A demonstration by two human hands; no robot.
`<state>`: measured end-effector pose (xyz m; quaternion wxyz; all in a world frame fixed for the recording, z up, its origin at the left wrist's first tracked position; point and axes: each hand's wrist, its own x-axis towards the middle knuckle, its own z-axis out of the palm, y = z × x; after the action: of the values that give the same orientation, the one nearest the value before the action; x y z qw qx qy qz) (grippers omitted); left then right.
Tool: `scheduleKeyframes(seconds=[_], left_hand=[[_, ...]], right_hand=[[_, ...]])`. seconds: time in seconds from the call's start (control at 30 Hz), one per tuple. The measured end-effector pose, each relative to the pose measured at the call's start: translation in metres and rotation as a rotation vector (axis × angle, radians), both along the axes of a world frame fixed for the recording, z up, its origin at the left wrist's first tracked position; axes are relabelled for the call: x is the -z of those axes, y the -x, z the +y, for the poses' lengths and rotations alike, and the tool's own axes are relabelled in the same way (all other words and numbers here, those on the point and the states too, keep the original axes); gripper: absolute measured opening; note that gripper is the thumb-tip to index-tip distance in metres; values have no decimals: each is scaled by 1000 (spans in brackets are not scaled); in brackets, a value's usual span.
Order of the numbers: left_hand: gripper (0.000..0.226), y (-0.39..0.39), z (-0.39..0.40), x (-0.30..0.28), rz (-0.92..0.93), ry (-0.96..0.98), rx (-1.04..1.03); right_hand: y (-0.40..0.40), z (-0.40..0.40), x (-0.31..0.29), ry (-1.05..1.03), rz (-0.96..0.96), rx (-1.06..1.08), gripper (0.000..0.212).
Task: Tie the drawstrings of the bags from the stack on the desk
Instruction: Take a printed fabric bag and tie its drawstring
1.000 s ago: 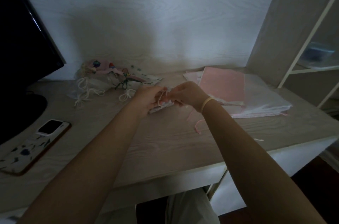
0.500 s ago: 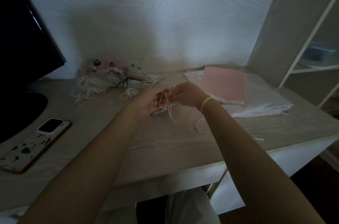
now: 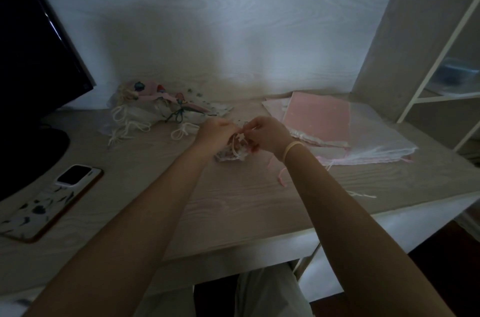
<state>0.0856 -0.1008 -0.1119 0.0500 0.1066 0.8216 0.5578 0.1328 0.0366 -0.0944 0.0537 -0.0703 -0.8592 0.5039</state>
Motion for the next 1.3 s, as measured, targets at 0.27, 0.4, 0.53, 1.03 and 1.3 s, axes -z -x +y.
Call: scheduleKeyframes(seconds=[0.27,0.4,0.53,1.03,1.3], left_hand=[[17,-5,2,0,-79,-333,25],[24,0,-2,-1,-102,-312,13],[27,1,-9,-2,-135,-242,-73],[23,-3,-14,1,-500,-838,-33],[26,-2,-9,3,-387,-693,-50]], right_hand=[[7,3,12,-16,-111,-125,24],[7,7,19,217,-48,-62,25],[12,15,17,587,58,160,27],[16,21,16,511,189,229,33],[8,14,11,-394,172,-38,24]])
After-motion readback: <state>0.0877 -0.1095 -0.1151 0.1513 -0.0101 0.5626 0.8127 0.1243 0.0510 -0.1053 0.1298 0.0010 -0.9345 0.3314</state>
